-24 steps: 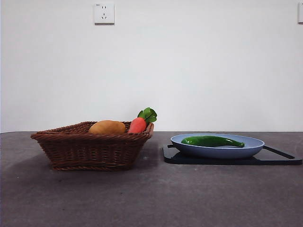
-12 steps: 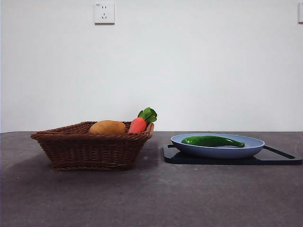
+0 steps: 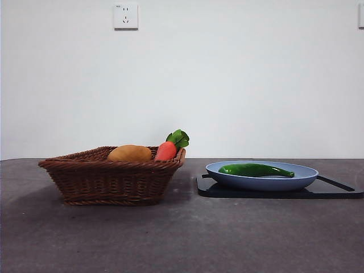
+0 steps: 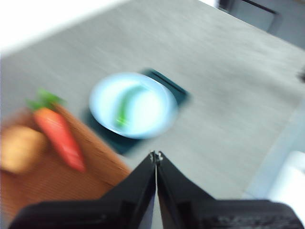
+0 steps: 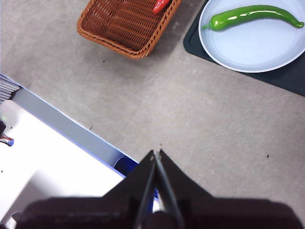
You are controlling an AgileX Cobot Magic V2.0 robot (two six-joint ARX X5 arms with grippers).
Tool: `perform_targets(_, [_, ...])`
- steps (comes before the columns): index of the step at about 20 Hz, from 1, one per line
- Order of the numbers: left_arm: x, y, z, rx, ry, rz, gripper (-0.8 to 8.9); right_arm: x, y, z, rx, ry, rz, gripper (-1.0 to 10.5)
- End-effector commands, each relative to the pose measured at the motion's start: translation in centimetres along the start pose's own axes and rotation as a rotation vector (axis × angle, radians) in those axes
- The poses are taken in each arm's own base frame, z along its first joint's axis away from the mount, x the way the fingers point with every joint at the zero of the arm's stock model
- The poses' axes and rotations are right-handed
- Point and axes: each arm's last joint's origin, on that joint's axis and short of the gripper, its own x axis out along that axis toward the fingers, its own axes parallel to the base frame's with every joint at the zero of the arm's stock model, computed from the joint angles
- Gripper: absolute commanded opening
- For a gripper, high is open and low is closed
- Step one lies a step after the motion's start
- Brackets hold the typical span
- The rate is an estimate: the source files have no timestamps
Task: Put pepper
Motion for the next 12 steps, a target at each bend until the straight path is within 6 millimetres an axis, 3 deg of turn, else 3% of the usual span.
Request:
perform_targets(1, [-1.2, 1.6, 1.4, 0.078, -0.155, 0.110, 0.08, -0.3, 0.1, 0.1, 0.006, 0.004, -0.001, 0.1])
perform_targets(4, [-3.1, 4.2, 1.1, 0.058, -0.398, 0.273, 0.08, -0.3, 0.1, 0.1, 0.006, 0.004, -0.001, 0.1])
perform_targets(6, [-4.2, 5.5, -1.1, 0.060, -0.547, 0.346, 0.08, -0.3, 0.1, 0.1, 0.006, 0.004, -0.002, 0.1])
perform_targets(9, [-5.0, 7.1, -6.3, 0.070, -0.682, 0.513, 0.08, -0.3, 0.1, 0.1, 0.006, 0.004, -0.001, 0.1])
perform_targets(12, [-5.0, 7.5, -12.1, 0.056, -0.689, 0.646, 0.08, -0.3, 0.1, 0.1, 0.006, 0.004, -0.002, 0.1])
